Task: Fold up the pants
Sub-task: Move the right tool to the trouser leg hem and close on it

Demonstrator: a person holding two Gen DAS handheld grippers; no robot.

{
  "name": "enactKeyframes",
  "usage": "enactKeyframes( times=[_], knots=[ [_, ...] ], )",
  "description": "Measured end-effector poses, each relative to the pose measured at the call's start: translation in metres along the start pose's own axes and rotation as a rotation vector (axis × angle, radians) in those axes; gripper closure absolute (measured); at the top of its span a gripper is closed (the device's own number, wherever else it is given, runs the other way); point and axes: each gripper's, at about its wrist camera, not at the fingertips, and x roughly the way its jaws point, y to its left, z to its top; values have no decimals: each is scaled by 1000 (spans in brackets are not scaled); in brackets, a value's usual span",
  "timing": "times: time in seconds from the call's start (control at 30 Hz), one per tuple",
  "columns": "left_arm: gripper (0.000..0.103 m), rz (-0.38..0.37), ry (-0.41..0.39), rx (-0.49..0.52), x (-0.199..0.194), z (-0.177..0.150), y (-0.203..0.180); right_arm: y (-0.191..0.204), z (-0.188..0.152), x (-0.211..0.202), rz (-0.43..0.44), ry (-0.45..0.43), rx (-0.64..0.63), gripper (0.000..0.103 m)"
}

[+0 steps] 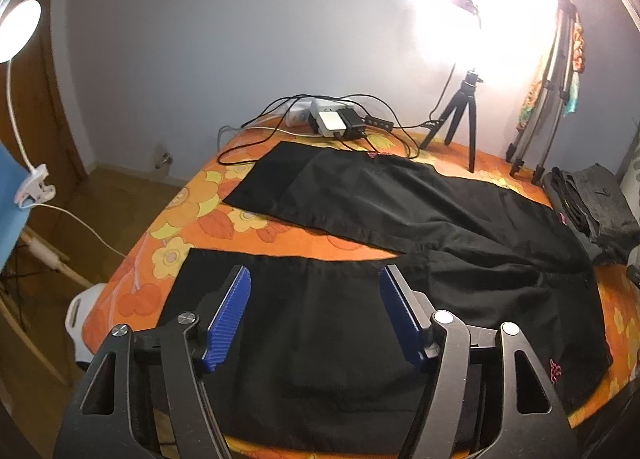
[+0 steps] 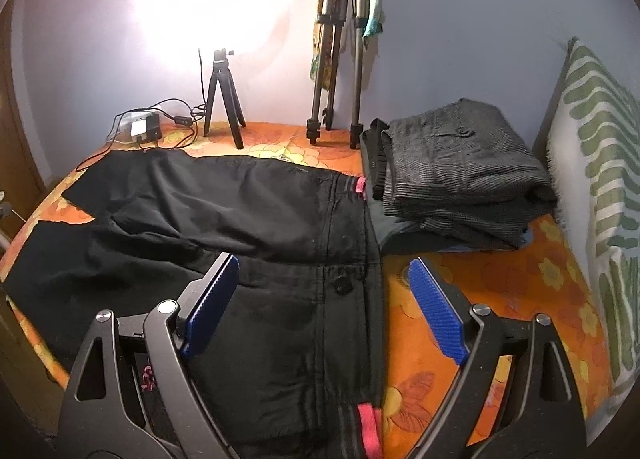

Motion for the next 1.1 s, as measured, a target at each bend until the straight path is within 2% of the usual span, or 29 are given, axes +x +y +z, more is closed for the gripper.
enactKeyframes(
  times=[0.07, 0.17, 0.3, 0.37, 0.47, 0.67, 0.73, 0.93, 1.1],
  knots=[
    [37, -3, 5, -21, 4, 4, 5, 0, 5, 12, 43, 24, 18, 15],
    [37, -7, 9, -42, 8, 10, 12, 5, 7, 26, 60, 37, 9, 19],
    [37, 5, 5, -58, 7, 12, 26, 17, 1, 33, 161, 72, -21, 20],
    [37, 15, 11, -68, 7, 9, 34, 27, -6, 31, 209, 87, -62, 20],
    [40, 32, 31, -81, 8, 1, 47, 47, -21, 23, 284, 108, -146, 27],
    [45, 45, 94, -140, 15, -17, 72, 87, -52, 10, 431, 155, -248, 28],
    [45, 54, 107, -149, 17, -22, 77, 103, -63, 5, 490, 177, -288, 33],
    [46, 70, 119, -152, 14, -34, 86, 149, -91, -6, 593, 218, -425, 37],
    [46, 63, 128, -151, 9, -43, 92, 184, -108, -7, 631, 256, -522, 42]
  ],
)
